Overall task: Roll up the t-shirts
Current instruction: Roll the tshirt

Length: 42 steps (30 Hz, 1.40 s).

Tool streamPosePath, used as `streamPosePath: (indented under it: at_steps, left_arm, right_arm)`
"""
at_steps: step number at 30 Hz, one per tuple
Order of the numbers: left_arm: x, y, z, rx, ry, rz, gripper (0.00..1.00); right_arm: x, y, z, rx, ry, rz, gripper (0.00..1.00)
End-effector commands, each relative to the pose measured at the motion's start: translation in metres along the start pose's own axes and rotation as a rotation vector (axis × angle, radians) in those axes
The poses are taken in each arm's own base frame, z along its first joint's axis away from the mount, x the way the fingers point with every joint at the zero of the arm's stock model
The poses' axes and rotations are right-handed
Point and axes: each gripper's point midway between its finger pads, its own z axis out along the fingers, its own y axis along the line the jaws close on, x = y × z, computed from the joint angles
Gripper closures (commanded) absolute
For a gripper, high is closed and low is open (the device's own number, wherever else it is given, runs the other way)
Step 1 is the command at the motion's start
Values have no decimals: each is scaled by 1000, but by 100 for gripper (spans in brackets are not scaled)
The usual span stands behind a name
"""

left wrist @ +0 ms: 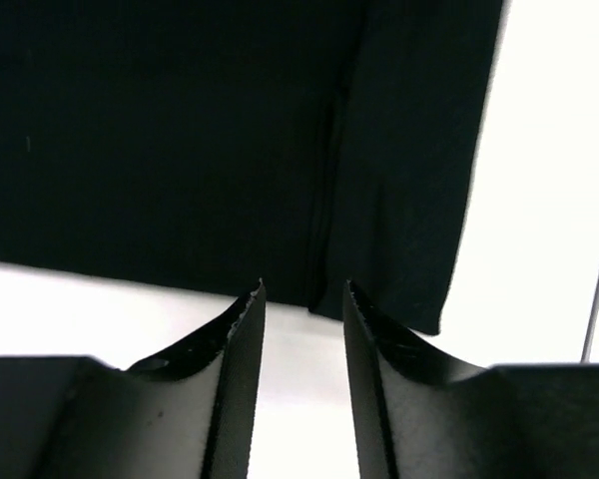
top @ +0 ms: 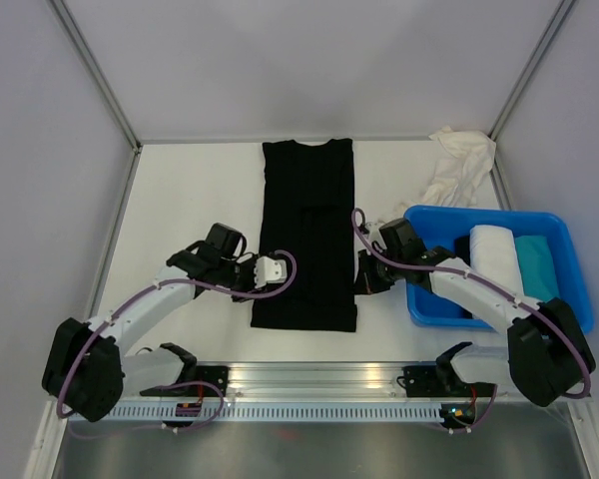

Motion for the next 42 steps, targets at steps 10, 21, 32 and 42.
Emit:
streamPosePath:
  at_steps: [10,21,32,42]
  left_arm:
    - [6,-17,34,2,10,78,57]
    - [53,-32,40,19,126,170,57]
    - [-15,-12,13,-53,-52,238,49]
    - [20,-74,21,96,0,322,42]
  right_arm:
    - [41,25,32,-111,68,10,100]
    - [59,-15,41,46,150,74,100]
    - [6,19,15,-59,-6,-97,95]
    - [-28,59,-32,-147,-308,-426,75]
